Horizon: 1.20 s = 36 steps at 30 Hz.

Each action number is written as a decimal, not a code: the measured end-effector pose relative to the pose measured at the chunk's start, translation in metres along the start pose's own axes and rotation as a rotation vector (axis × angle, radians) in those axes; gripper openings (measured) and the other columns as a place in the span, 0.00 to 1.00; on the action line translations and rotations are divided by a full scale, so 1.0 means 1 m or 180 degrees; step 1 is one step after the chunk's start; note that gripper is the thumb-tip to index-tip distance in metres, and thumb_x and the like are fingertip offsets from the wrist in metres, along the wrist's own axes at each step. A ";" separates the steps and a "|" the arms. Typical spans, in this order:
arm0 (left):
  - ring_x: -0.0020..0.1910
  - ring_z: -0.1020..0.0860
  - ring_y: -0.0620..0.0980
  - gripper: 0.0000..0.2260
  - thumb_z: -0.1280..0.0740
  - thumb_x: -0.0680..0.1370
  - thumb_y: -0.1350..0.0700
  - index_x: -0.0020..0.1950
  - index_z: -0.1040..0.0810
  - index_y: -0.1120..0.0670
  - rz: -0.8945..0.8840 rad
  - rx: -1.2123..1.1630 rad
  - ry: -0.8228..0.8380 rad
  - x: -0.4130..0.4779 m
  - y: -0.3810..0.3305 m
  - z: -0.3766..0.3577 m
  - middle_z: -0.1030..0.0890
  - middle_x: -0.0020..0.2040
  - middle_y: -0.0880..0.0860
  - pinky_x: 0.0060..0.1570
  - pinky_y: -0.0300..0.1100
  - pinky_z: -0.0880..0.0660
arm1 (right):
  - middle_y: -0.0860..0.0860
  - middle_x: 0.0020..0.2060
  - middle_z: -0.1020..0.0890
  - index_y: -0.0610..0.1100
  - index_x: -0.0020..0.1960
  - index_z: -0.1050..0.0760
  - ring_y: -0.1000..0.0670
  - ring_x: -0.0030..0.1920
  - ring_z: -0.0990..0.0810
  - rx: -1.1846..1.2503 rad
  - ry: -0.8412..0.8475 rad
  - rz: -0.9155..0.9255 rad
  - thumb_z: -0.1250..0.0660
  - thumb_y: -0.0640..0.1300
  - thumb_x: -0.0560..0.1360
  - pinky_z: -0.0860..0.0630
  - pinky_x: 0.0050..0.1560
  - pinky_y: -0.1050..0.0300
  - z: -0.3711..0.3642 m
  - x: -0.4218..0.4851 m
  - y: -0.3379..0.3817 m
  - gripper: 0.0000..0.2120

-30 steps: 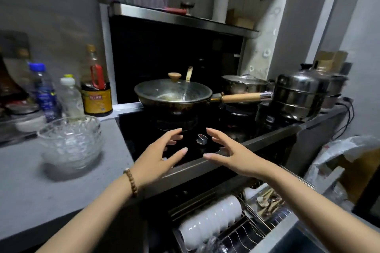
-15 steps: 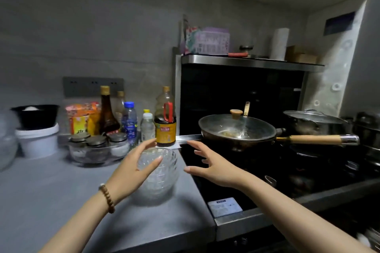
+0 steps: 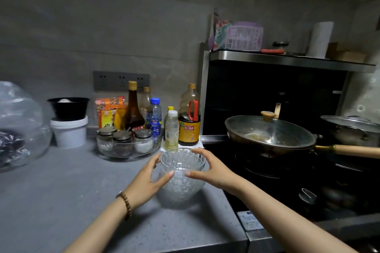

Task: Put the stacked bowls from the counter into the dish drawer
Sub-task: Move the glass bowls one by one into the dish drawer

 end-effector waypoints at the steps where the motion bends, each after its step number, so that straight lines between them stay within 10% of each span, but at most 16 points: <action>1: 0.63 0.36 0.36 0.32 0.37 0.65 0.34 0.66 0.42 0.36 0.0014 -0.0042 0.0047 0.002 0.000 -0.002 0.35 0.62 0.36 0.64 0.35 0.40 | 0.53 0.73 0.36 0.52 0.71 0.35 0.58 0.67 0.37 -0.0067 0.0028 -0.0012 0.25 0.54 0.67 0.40 0.64 0.64 -0.002 0.002 -0.003 0.35; 5: 0.51 0.38 0.18 0.21 0.40 0.66 0.32 0.58 0.41 0.29 0.0064 -0.0169 0.0174 0.005 -0.002 -0.008 0.37 0.56 0.25 0.50 0.17 0.39 | 0.55 0.71 0.34 0.52 0.57 0.22 0.58 0.70 0.36 -0.0358 -0.0034 0.0108 0.25 0.55 0.66 0.43 0.63 0.67 -0.008 0.007 -0.010 0.21; 12: 0.72 0.39 0.46 0.35 0.43 0.69 0.31 0.73 0.41 0.45 0.0150 -0.0325 -0.0234 0.010 0.004 -0.012 0.36 0.73 0.45 0.71 0.52 0.40 | 0.57 0.57 0.21 0.48 0.36 0.20 0.62 0.58 0.26 0.0331 -0.0327 0.0107 0.23 0.52 0.65 0.36 0.58 0.65 -0.010 0.004 -0.011 0.09; 20: 0.68 0.38 0.37 0.39 0.41 0.59 0.23 0.67 0.49 0.29 -0.0508 -0.1060 -0.0417 0.013 -0.065 -0.020 0.44 0.69 0.31 0.61 0.33 0.35 | 0.51 0.40 0.15 0.46 0.36 0.20 0.56 0.44 0.18 0.1820 -0.0478 0.0184 0.26 0.51 0.66 0.25 0.46 0.70 0.034 -0.017 0.015 0.09; 25: 0.60 0.28 0.31 0.39 0.33 0.61 0.29 0.66 0.50 0.24 -0.0821 -0.1659 -0.0256 0.008 -0.114 -0.057 0.43 0.68 0.28 0.53 0.43 0.22 | 0.47 0.43 0.18 0.48 0.33 0.22 0.52 0.50 0.22 0.2275 -0.0457 0.0059 0.26 0.58 0.59 0.31 0.61 0.56 0.069 -0.056 0.015 0.15; 29: 0.53 0.26 0.27 0.40 0.32 0.62 0.31 0.69 0.48 0.29 -0.0842 -0.1920 -0.0005 0.005 -0.140 -0.099 0.37 0.62 0.20 0.58 0.49 0.26 | 0.51 0.52 0.15 0.47 0.35 0.18 0.59 0.57 0.20 0.2045 -0.0461 -0.0020 0.29 0.58 0.63 0.30 0.57 0.63 0.105 -0.095 -0.005 0.13; 36: 0.63 0.25 0.51 0.34 0.33 0.66 0.33 0.69 0.44 0.31 -0.0243 -0.2414 0.0955 -0.015 -0.171 -0.197 0.32 0.71 0.47 0.48 0.38 0.21 | 0.55 0.51 0.15 0.48 0.48 0.15 0.60 0.53 0.18 0.1453 -0.0786 0.0036 0.31 0.53 0.68 0.25 0.48 0.73 0.162 -0.166 -0.048 0.13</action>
Point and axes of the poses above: each hand's wrist, its own x-axis towards the middle knuckle, its own z-axis out of the back of the hand, y = z × x, the point moved 2 cm from there along x, towards the middle knuckle
